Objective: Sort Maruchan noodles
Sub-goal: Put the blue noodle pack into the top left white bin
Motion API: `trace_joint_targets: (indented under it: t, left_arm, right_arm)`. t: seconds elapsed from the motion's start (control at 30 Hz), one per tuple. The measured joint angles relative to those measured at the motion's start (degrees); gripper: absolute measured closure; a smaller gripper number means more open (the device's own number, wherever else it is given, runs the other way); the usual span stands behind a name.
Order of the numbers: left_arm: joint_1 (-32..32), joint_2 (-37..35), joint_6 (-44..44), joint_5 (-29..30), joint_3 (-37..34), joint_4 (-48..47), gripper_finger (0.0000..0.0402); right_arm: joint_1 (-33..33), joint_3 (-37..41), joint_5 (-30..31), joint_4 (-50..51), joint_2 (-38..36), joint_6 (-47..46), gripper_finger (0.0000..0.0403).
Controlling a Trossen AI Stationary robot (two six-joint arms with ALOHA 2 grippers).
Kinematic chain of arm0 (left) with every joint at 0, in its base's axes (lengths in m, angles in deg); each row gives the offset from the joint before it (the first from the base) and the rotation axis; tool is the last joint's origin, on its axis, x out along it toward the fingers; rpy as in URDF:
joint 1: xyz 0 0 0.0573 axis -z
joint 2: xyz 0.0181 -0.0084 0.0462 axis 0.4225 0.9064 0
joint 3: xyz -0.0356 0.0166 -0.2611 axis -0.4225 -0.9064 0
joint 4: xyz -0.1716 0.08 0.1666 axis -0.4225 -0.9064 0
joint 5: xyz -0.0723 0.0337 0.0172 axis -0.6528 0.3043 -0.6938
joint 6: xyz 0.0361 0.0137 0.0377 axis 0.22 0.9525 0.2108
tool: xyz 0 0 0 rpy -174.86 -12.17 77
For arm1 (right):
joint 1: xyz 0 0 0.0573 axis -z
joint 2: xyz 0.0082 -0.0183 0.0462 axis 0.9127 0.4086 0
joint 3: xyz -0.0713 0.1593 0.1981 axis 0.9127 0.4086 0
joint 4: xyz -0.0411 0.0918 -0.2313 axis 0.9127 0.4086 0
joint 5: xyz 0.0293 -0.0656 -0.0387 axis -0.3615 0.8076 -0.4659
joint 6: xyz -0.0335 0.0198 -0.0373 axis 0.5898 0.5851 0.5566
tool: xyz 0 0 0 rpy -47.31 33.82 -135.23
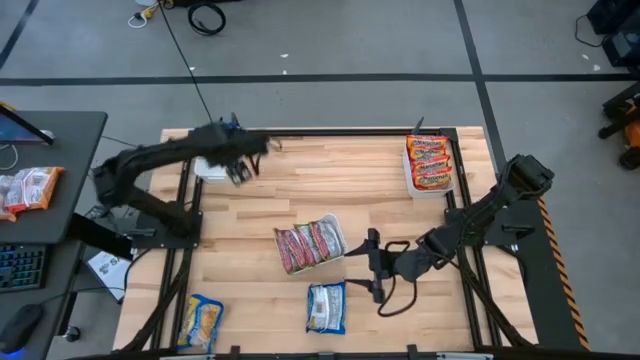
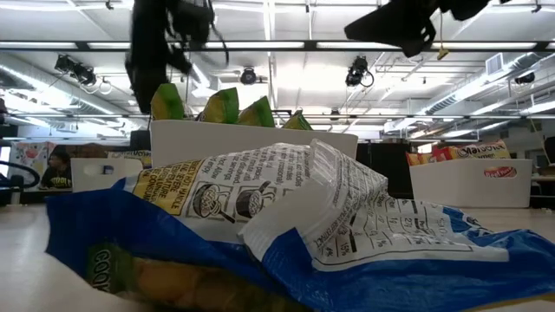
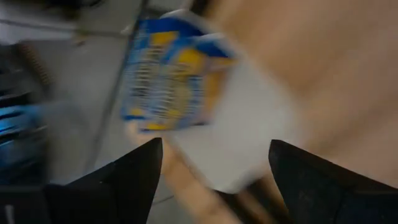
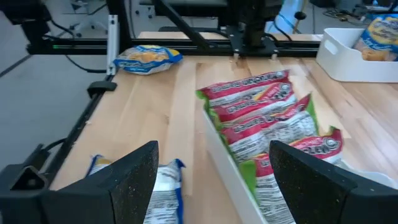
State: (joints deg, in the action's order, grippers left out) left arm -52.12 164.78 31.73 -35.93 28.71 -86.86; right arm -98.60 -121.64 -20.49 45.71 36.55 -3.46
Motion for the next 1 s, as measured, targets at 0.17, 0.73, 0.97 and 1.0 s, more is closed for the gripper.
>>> trace_joint_targets:
  t: [0.17, 0.73, 0.97, 1.0]
  left_arm:
    - [20.2, -8.99, -20.5, -12.78, 0.03, -1.45, 0.0107]
    - [73.9, 7.15, -78.82, -36.29, -0.01, 15.42, 0.0107]
    - [82.64, 17.97, -90.62, -54.66, -0.08, 13.76, 0.0107]
    - [83.39, 19.01, -91.42, -55.77, -0.08, 14.02, 0.0107]
  right_arm:
    - [-2.26, 0.0, -0.05, -0.26, 0.0, -0.19, 0.0092]
    - [-11.14, 0.0, -0.12, 3.86, 0.0, -6.51, 0.0092]
    - [-16.24, 0.0, 0.75, 3.77, 0.0, -7.84, 0.0092]
    - [-16.92, 0.0, 1.51, 3.79, 0.0, -8.32, 0.0092]
